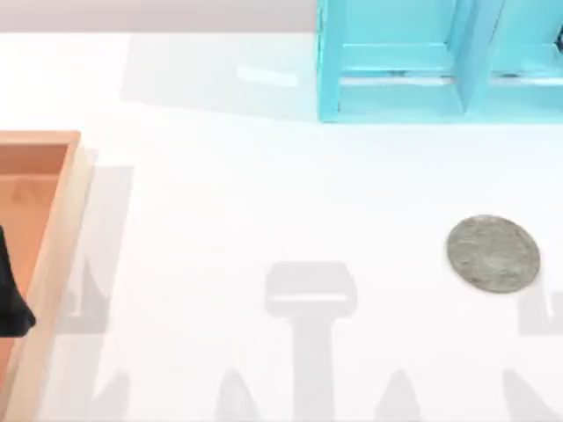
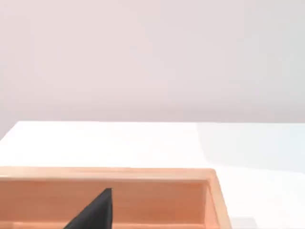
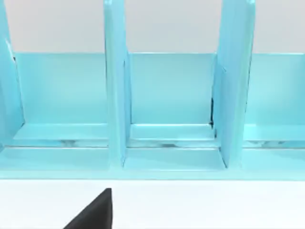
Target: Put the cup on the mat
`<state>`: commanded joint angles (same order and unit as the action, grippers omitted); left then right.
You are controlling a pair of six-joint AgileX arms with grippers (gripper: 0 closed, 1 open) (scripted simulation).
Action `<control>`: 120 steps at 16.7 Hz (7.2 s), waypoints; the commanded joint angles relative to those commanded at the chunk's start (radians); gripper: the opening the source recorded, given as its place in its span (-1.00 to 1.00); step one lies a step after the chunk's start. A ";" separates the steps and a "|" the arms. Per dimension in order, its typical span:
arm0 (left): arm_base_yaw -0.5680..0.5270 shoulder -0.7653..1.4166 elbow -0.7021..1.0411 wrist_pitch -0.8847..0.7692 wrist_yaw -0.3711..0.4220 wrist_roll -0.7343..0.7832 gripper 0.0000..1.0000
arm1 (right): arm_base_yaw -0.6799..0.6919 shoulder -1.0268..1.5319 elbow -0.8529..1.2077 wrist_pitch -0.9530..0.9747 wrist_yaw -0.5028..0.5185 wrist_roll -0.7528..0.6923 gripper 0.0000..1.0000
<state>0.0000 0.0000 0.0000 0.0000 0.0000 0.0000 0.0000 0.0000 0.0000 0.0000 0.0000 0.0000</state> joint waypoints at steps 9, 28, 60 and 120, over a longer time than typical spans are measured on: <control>0.000 0.000 0.000 0.000 0.000 0.000 1.00 | -0.068 0.290 0.281 -0.230 0.001 -0.296 1.00; 0.000 0.000 0.000 0.000 0.000 0.000 1.00 | -0.357 1.770 1.492 -1.279 -0.001 -1.894 1.00; 0.000 0.000 0.000 0.000 0.000 0.000 1.00 | -0.358 1.880 1.219 -0.910 -0.001 -1.914 -0.51; 0.000 0.000 0.000 0.000 0.000 0.000 1.00 | 0.195 2.050 1.484 -1.036 -0.049 0.211 -1.00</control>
<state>0.0000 0.0000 0.0000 0.0000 0.0000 0.0000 0.1951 2.0496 1.4841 -1.0364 -0.0486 0.2113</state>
